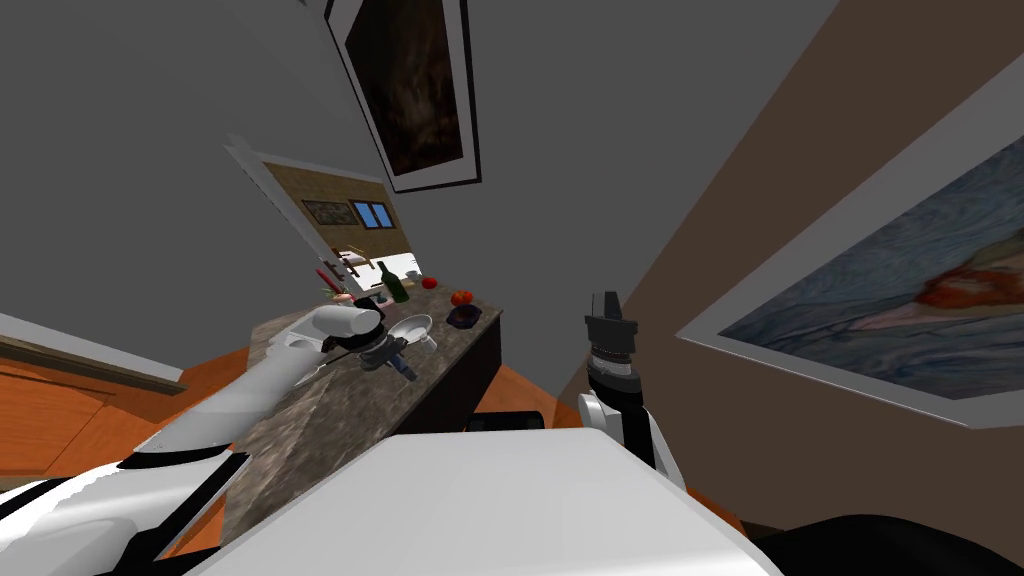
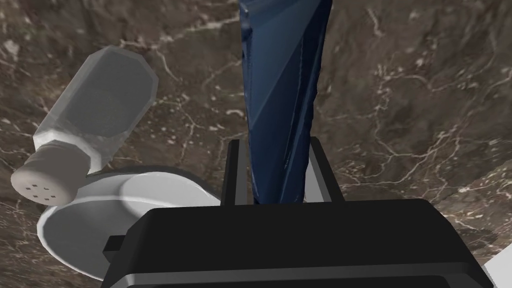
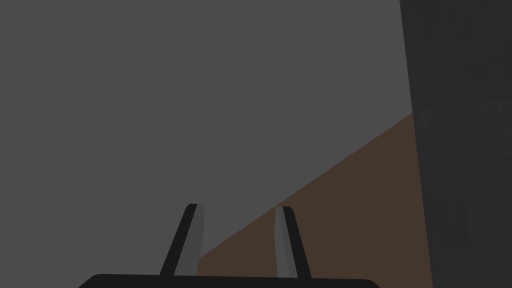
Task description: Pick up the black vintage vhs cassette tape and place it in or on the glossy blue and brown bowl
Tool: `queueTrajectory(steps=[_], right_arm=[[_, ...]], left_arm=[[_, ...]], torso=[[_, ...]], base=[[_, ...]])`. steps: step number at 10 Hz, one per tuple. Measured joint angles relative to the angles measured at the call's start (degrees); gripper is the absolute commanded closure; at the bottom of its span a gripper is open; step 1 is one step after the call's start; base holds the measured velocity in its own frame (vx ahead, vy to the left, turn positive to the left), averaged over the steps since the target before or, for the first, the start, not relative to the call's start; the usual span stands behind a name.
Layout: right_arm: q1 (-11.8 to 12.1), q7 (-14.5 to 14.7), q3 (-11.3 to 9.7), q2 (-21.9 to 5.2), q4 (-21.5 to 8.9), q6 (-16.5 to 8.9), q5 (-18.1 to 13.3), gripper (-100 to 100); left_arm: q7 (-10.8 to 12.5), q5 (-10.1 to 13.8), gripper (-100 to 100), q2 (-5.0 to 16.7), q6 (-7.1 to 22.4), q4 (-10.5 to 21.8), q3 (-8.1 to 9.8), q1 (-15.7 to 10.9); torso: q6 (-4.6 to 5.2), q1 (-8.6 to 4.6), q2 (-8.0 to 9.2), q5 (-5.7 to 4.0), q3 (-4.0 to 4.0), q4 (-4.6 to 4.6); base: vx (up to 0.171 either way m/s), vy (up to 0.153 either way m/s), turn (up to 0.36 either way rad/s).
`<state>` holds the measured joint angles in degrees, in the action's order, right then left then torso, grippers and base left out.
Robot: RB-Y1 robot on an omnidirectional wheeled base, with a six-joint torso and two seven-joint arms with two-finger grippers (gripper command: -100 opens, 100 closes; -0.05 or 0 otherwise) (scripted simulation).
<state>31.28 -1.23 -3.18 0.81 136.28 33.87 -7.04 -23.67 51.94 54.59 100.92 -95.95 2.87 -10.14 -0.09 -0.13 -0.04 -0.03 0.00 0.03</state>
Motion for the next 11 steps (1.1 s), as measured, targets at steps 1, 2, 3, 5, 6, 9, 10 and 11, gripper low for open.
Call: queueTrajectory(steps=[1,2,3,5,6,9,10,11], right_arm=[[0.0,0.0,0.0,0.0,0.0,0.0,0.0,0],[0.0,0.0,0.0,0.0,0.0,0.0,0.0,0],[0.0,0.0,0.0,0.0,0.0,0.0,0.0,0],[0.0,0.0,0.0,0.0,0.0,0.0,0.0,0],[0.0,0.0,0.0,0.0,0.0,0.0,0.0,0],[0.0,0.0,0.0,0.0,0.0,0.0,0.0,0],[0.0,0.0,0.0,0.0,0.0,0.0,0.0,0],[0.0,0.0,0.0,0.0,0.0,0.0,0.0,0]], left_arm=[[0.1,0.1,0,0.1,0.3,-0.2,0.11,0.0],[0.1,0.1,100,0.1,0.2,-0.1,0.09,0.0],[0.3,-0.2,100,0.4,0.3,1.3,-0.31,-1.2],[1.1,-0.4,100,1.8,0.6,3.9,-0.42,-3.2],[1.1,-0.5,100,2.7,0.7,6.3,-0.65,-5.0],[2.2,-1.0,100,4.7,0.8,10.9,-1.25,-8.3],[2.3,-1.1,100,5.7,0.7,12.9,-1.41,-9.6],[2.2,-1.2,100,6.6,0.8,15.4,-1.82,-11.6]], torso=[[0.02,0.03,0.01,0.03,0.00,-0.01],[0.02,0.05,0.03,0.03,0.01,-0.01],[0.06,0.09,0.08,0.00,0.04,0.02],[0.02,0.16,0.20,-0.01,0.12,0.07],[-0.03,0.20,0.21,-0.06,0.15,0.11],[-0.02,0.11,0.13,-0.10,0.11,0.10],[-0.04,0.08,0.15,-0.12,0.12,0.11],[0.01,0.06,0.17,-0.14,0.13,0.11]], base=[[0.000,0.000,0.000],[-0.027,0.009,-0.087],[-0.036,0.028,-0.109],[-0.062,0.038,-0.174],[-0.044,0.045,-0.138],[-0.040,0.032,-0.170],[-0.056,0.031,-0.219],[-0.053,0.038,-0.271]])
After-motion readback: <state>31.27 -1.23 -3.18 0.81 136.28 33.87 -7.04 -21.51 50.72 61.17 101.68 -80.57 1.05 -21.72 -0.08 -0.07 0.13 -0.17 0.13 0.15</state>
